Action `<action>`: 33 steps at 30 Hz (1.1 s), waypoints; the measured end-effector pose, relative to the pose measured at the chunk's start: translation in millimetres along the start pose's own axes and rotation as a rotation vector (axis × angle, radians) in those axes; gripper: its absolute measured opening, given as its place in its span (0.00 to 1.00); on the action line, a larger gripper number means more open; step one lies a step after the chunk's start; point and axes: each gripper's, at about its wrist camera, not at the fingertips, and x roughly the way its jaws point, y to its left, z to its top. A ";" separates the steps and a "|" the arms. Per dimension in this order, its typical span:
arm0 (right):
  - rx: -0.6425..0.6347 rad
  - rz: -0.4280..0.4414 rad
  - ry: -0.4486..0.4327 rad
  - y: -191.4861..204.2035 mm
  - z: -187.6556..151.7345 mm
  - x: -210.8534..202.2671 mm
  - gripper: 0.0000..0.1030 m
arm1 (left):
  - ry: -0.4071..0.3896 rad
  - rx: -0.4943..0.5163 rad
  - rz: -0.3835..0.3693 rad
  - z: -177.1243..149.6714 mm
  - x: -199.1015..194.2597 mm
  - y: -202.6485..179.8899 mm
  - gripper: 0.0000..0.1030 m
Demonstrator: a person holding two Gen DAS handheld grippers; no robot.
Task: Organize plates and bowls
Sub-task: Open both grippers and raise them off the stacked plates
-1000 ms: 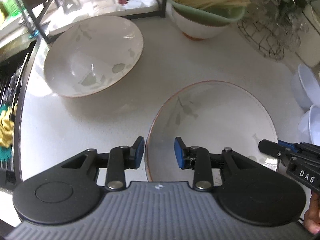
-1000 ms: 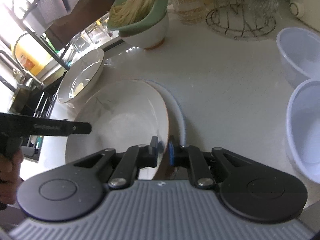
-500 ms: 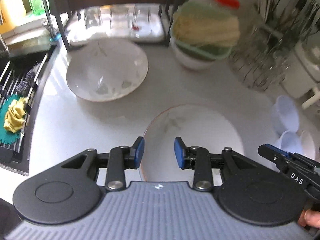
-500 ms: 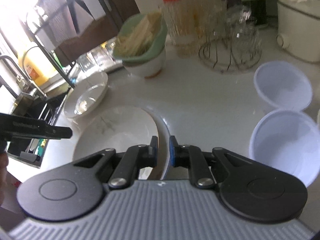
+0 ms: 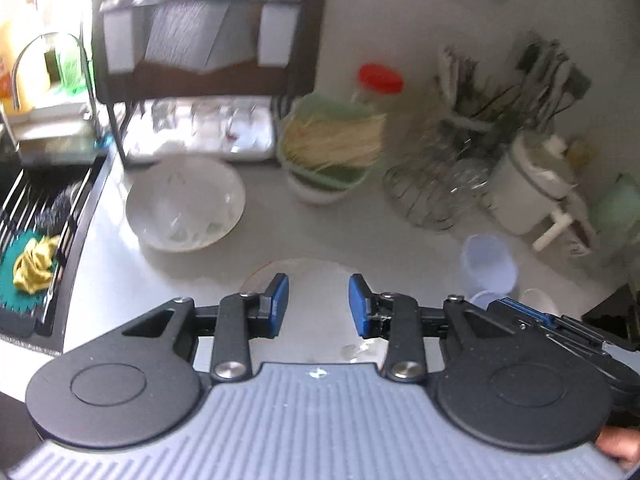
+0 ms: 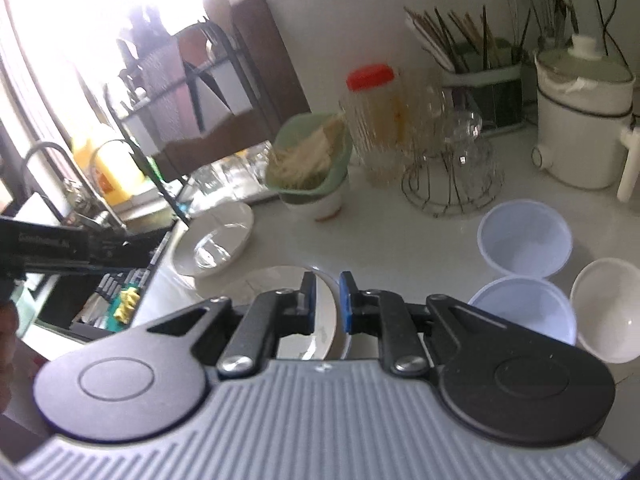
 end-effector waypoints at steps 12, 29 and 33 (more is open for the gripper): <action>-0.029 0.004 -0.097 1.5 1.5 -76.3 0.15 | -0.057 0.018 -0.001 -33.9 -51.1 -38.7 0.38; -0.130 -0.016 -0.118 12.8 -26.0 -126.1 0.40 | -0.116 0.008 0.017 -79.8 -83.8 -45.7 0.79; -0.107 -0.019 -0.138 6.3 -30.3 -126.3 0.87 | -0.133 0.020 0.022 -88.1 -89.3 -46.2 0.87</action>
